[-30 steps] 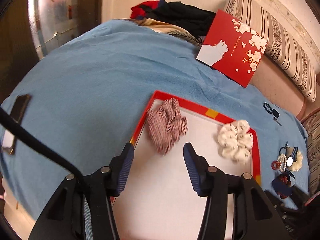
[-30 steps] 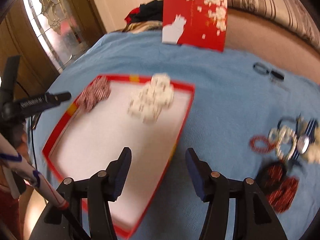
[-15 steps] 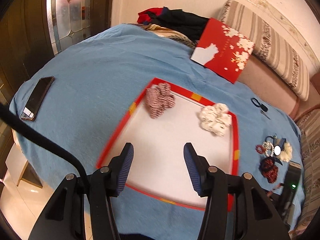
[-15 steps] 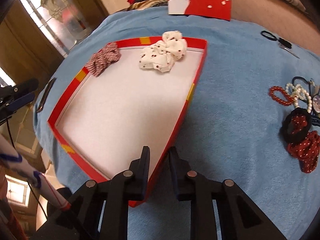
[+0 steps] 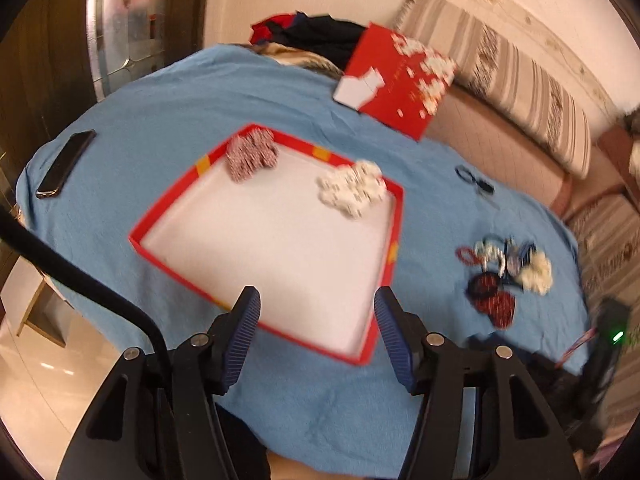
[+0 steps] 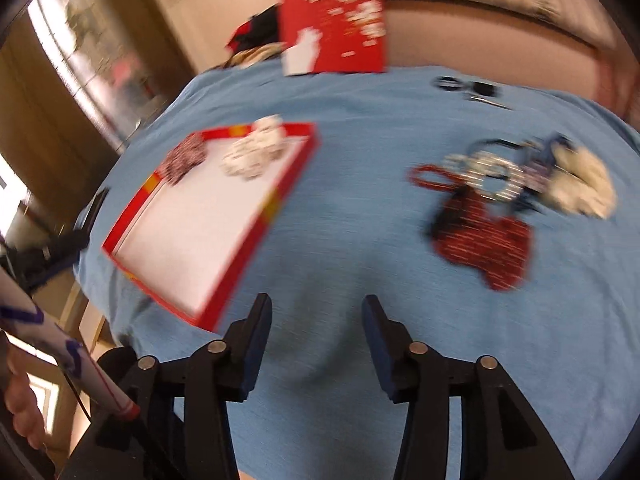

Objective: Organize jewelry
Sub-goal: 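Withdraw both open tools from the tray back toward the jewelry pile, then grasp the dark red polka-dot scrunchie with the left tool while the right tool grasps the cream dotted scrunchie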

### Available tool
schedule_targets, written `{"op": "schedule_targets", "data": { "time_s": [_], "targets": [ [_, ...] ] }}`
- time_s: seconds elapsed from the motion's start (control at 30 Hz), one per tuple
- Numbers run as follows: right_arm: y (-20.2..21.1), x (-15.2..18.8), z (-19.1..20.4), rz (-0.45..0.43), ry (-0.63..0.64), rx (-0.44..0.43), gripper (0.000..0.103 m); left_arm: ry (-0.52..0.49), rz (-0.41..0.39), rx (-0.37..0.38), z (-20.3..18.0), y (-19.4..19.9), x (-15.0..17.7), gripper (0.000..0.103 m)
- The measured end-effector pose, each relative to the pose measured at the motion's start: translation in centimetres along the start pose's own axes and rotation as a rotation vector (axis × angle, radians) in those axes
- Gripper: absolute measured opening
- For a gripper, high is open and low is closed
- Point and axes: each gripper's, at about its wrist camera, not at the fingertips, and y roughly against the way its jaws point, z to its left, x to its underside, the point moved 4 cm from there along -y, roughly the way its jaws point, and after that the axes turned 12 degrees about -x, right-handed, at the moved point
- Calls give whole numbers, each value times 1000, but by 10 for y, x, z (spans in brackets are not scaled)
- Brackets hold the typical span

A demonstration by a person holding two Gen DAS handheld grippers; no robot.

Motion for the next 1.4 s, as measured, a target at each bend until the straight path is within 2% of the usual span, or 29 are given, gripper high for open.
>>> {"op": "schedule_targets", "data": {
  "time_s": [0.23,0.43,0.6,0.73,0.83,1.0,1.13,1.23,1.4],
  "targets": [
    [63,26,-72,-84,-104,108,56,-77,29,-26,-24,-2,29,58],
    [98,44,-121,-129,-196,179,56,-108,22,-27,-37,-1,40,62],
    [108,52,-141,-150,-223,203,56,-158,68,4,-59,-13,53,62],
    [105,51,-152,-144,-245,207,56,-217,56,33,-81,-10,56,62],
    [103,50,-157,-150,-247,208,56,-263,41,72,-101,-8,52,62],
    [98,50,-171,-147,-267,214,56,-362,33,178,-152,-15,48,62],
    [96,49,-182,-147,-284,222,56,-414,43,219,-191,-29,46,62],
    [94,49,-192,-150,-299,223,56,-446,81,316,-226,-41,49,62],
    [91,46,-204,-155,-318,220,56,-540,99,350,-275,-64,57,62]
  ]
}}
